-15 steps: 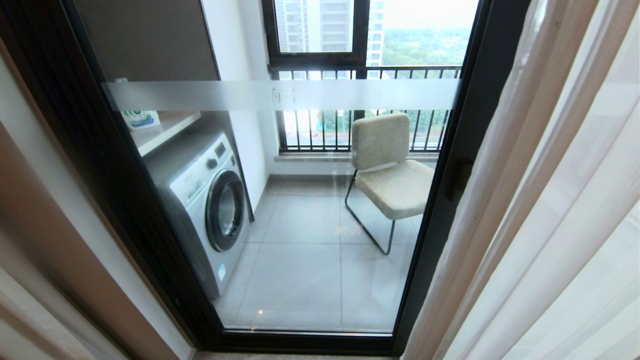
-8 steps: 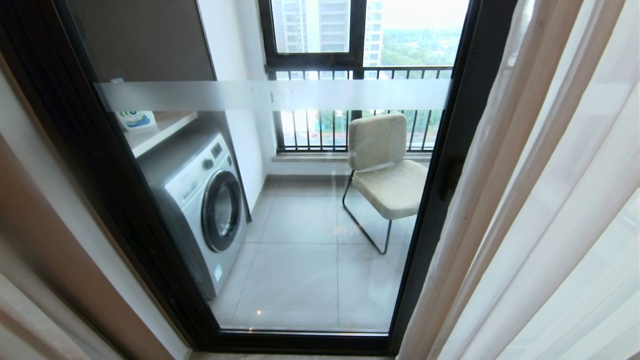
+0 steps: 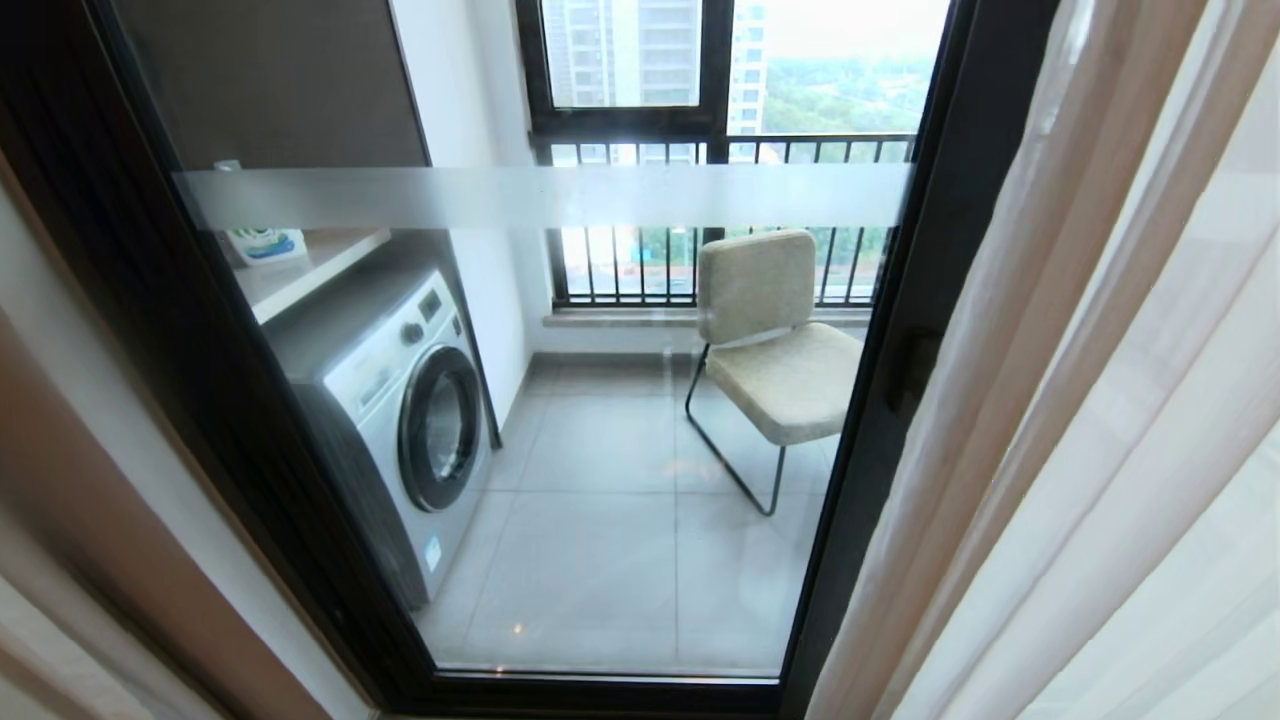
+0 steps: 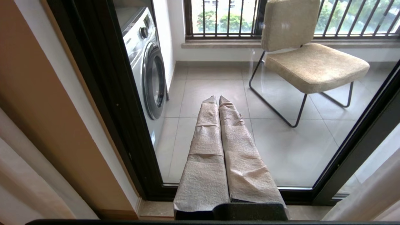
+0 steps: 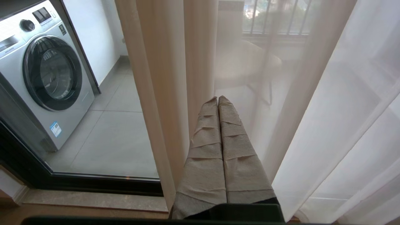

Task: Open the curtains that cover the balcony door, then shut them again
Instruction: Pull the inner curtains open on both sides

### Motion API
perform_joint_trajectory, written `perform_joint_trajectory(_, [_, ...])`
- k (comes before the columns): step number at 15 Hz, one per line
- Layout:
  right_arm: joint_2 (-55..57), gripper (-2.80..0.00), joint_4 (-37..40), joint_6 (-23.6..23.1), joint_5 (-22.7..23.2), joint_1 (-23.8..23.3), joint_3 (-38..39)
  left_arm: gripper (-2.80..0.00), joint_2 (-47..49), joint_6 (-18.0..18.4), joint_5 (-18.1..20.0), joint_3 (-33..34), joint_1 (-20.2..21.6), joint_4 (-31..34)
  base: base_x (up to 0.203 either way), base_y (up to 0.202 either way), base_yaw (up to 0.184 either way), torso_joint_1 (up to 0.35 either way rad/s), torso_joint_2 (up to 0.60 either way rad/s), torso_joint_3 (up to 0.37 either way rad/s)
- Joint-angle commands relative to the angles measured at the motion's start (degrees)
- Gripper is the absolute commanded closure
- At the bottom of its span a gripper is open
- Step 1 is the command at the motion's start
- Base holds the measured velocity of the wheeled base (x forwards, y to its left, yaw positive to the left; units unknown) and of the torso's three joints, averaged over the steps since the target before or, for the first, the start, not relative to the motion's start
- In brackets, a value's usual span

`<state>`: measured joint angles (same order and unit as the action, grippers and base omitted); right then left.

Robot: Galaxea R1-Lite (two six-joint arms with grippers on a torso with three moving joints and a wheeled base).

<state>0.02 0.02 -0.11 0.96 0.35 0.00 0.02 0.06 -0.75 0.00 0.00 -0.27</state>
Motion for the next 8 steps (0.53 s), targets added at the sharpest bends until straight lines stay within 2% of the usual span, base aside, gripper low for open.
perform_joint_trajectory(1, [0.0,0.0,0.0,0.0,0.0,0.0,0.0,0.0,0.0,-0.2,0.0,0.0,0.0,-0.1,0.188,0.0,0.001,0.023,0.01,0.002])
perform_joint_trajectory(6, [0.0,0.0,0.0,0.0,0.0,0.0,0.0,0.0,0.0,-0.2,0.0,0.0,0.0,0.0,0.187,0.0,0.0,0.003,0.0,0.002])
perform_joint_trajectory(7, [0.0,0.0,0.0,0.0,0.0,0.0,0.0,0.0,0.0,-0.2,0.0,0.0,0.0,0.0,0.134,0.0,0.001,0.01,0.0,0.0])
perform_joint_trajectory(8, [0.0,0.0,0.0,-0.1,0.0,0.0,0.0,0.0,0.0,-0.2,0.0,0.0,0.0,0.0,0.0,0.0,0.0,0.0,0.0,0.0])
